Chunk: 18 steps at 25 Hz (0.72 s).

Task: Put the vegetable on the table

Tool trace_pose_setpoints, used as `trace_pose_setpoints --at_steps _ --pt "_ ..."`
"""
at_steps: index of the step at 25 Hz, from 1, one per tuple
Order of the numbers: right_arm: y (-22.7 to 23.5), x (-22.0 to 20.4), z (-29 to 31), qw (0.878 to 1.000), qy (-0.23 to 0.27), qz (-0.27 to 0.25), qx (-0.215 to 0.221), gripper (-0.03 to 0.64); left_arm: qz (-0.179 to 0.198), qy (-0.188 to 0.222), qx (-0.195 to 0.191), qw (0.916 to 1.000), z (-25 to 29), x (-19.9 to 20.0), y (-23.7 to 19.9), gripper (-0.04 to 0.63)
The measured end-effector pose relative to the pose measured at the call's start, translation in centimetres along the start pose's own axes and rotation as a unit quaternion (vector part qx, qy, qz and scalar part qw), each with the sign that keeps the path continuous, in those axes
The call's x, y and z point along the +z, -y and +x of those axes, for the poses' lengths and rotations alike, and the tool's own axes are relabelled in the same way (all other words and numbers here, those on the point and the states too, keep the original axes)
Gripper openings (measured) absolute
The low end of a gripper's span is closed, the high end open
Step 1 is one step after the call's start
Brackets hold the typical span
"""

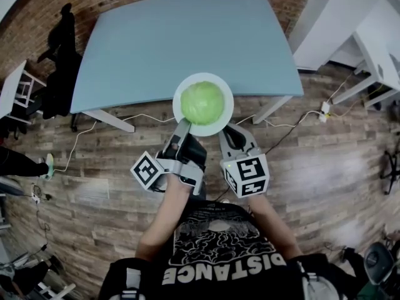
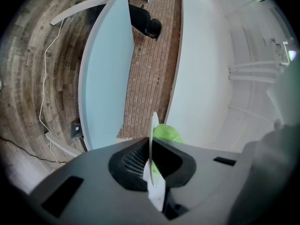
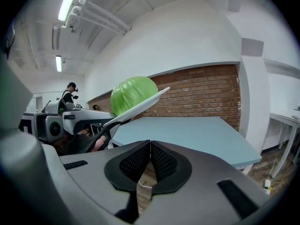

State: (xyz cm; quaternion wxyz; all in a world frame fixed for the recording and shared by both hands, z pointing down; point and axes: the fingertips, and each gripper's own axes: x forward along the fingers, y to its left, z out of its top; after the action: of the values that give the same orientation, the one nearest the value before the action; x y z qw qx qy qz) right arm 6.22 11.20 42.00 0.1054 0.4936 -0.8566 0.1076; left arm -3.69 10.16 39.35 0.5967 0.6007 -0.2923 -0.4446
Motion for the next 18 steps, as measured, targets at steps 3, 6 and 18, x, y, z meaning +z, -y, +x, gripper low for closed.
trace_pose_setpoints --at_steps 3,6,18 --pt "-0.1 0.6 1.7 1.0 -0.004 -0.001 -0.002 0.009 -0.003 -0.002 0.002 1.0 0.9 1.5 -0.1 0.011" --pt "-0.7 1.5 4.4 1.0 -0.009 -0.003 -0.002 0.009 -0.007 -0.003 0.004 1.0 2.1 4.1 0.0 0.011" --pt "-2.3 2.9 9.6 1.0 -0.011 -0.015 -0.011 0.009 -0.023 -0.01 -0.007 0.9997 3.8 9.5 -0.1 0.011"
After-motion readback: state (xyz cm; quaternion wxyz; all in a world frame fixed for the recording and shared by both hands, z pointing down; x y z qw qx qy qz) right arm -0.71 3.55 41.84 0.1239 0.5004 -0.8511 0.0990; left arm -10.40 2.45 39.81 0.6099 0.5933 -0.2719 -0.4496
